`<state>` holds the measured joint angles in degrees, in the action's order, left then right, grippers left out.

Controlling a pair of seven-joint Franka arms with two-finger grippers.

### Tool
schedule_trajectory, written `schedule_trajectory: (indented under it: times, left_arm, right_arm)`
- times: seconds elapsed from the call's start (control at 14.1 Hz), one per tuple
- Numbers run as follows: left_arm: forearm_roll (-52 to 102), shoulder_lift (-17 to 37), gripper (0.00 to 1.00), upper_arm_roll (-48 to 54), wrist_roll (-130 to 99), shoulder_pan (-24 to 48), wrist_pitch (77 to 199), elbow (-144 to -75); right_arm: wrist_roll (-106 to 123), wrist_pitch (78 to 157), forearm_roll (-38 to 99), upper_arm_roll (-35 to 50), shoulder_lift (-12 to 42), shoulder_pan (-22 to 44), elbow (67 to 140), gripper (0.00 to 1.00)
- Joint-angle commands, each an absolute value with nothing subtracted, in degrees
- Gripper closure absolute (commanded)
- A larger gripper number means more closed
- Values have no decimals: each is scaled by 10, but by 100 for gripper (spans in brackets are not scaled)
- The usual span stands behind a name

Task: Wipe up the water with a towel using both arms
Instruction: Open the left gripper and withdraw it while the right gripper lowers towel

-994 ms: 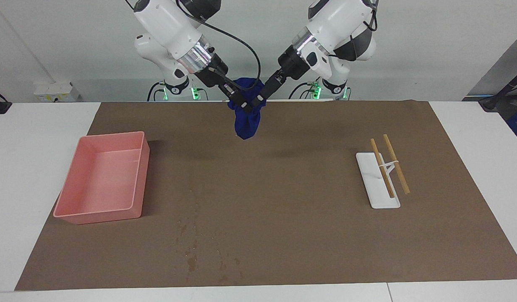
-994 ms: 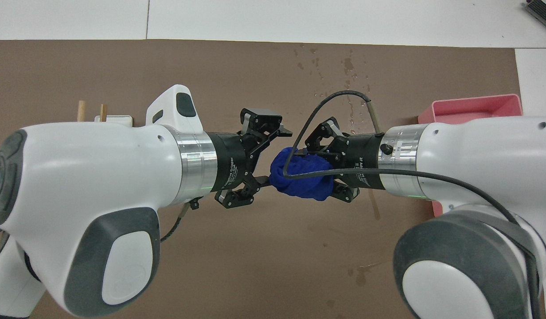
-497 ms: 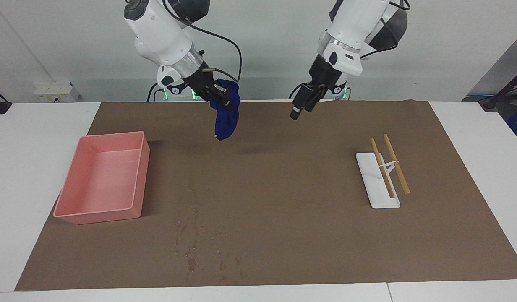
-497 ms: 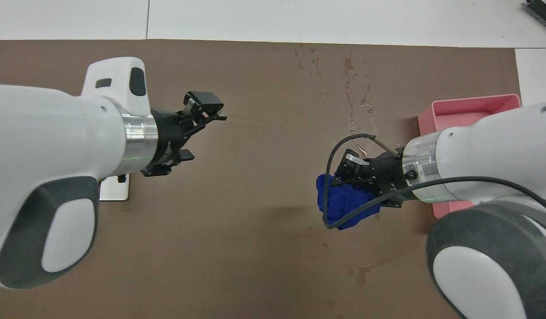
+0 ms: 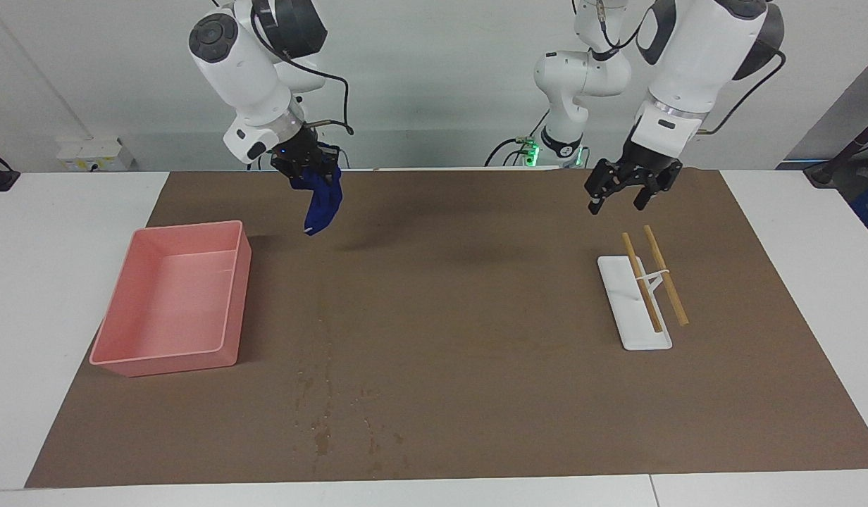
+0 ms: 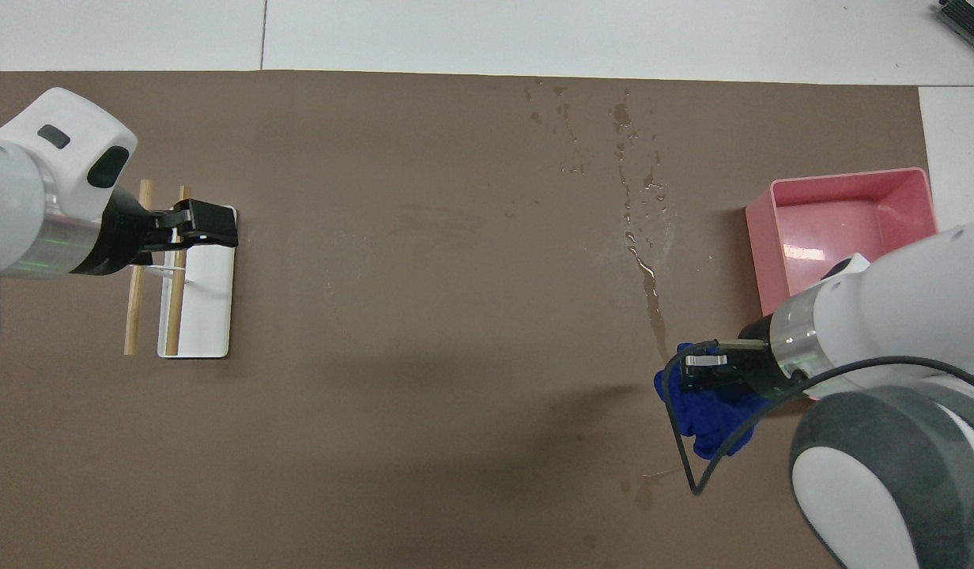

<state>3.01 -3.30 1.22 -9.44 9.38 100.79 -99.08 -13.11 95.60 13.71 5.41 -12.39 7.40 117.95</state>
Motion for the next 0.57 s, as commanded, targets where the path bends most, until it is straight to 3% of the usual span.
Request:
schedule_trajectory:
  times: [0.0, 0.28, 0.5]
  left_arm:
    - [-10, -42, 0, 19, 3, 73, 965, -990]
    - [-5, -33, 0, 17, 65, 44, 919, -953]
    - [1, -34, 0, 15, 62, 35, 920, -956]
  right_arm:
    - [-74, 988, 120, 58, -143, 59, 1238, 100]
    - [5, 1062, 59, 59, -137, 56, 1307, 100]
    - [10, 1105, 59, 60, -81, 52, 1310, 100]
